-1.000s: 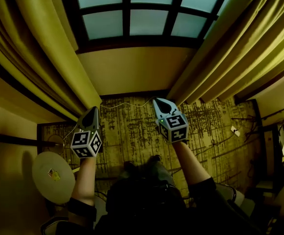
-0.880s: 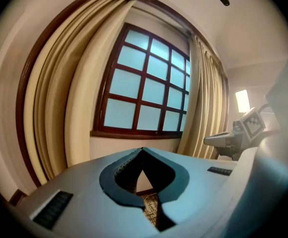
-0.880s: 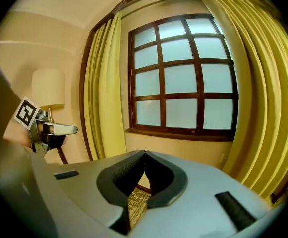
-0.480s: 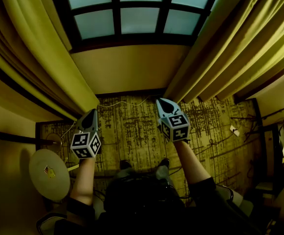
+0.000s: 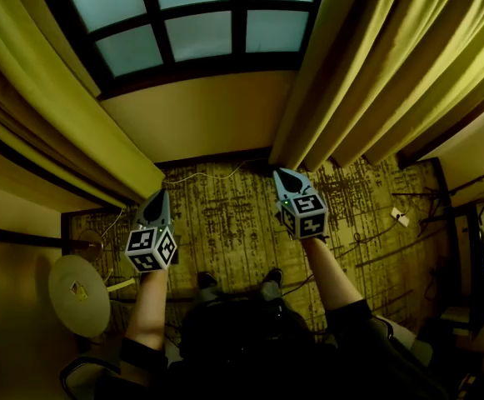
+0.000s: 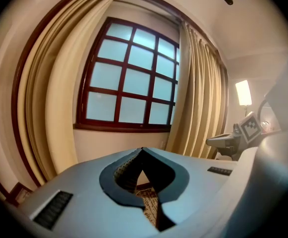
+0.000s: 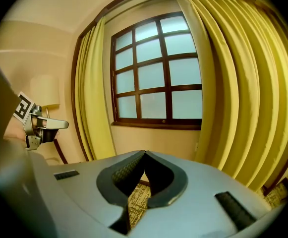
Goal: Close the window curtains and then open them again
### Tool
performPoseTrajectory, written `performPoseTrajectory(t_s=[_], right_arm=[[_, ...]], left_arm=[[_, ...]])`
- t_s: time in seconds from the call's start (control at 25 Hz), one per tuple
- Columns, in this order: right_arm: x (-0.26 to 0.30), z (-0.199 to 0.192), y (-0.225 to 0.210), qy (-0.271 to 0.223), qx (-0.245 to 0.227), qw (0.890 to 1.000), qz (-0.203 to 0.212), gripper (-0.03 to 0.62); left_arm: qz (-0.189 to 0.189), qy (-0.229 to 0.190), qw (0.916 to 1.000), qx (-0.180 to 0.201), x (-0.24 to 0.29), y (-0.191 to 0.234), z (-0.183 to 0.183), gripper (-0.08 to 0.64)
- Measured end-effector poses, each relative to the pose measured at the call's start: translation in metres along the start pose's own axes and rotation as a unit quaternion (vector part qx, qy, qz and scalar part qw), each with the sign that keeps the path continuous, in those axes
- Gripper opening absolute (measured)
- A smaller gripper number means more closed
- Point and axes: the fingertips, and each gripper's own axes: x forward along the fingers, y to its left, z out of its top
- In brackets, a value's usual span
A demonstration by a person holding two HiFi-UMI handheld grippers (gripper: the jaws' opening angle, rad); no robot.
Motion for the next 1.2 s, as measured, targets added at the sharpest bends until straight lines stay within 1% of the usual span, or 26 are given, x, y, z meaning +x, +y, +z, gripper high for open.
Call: performPoseTrajectory(t_s=[0.2, 0.4, 0.6, 0.8, 1.2], right_arm=[[-0.016, -0.008, -0.025, 0.0, 0.003, 1.0, -0.002, 0.002], [-0.03, -0.012, -0.033, -0.003, 0.002, 1.0, -0.001, 0.002], [-0.041, -0.016, -0.044, -0.005, 0.007, 1.0, -0.012, 0.002], [-0.048, -0.018, -0.051, -0.008, 0.012, 1.0, -0.021, 0.002], [-0.065, -0.025, -0.072, -0.012, 0.021, 0.999, -0.033, 0.002]], left_arm=[[0.003, -0.001, 1.0, 0.006, 0.005, -0.022, 0.0, 0.003], [0.001, 0.002, 1.0, 0.006, 0.005, -0.038, -0.004, 0.003], [0.0, 0.003, 1.0, 0.002, 0.006, -0.048, -0.009, 0.003], [-0.012, 0.001, 0.9999, 0.01, 0.011, -0.061, -0.008, 0.003], [-0.038, 0.003, 0.9993, 0.002, 0.023, -0.094, -0.011, 0.003]])
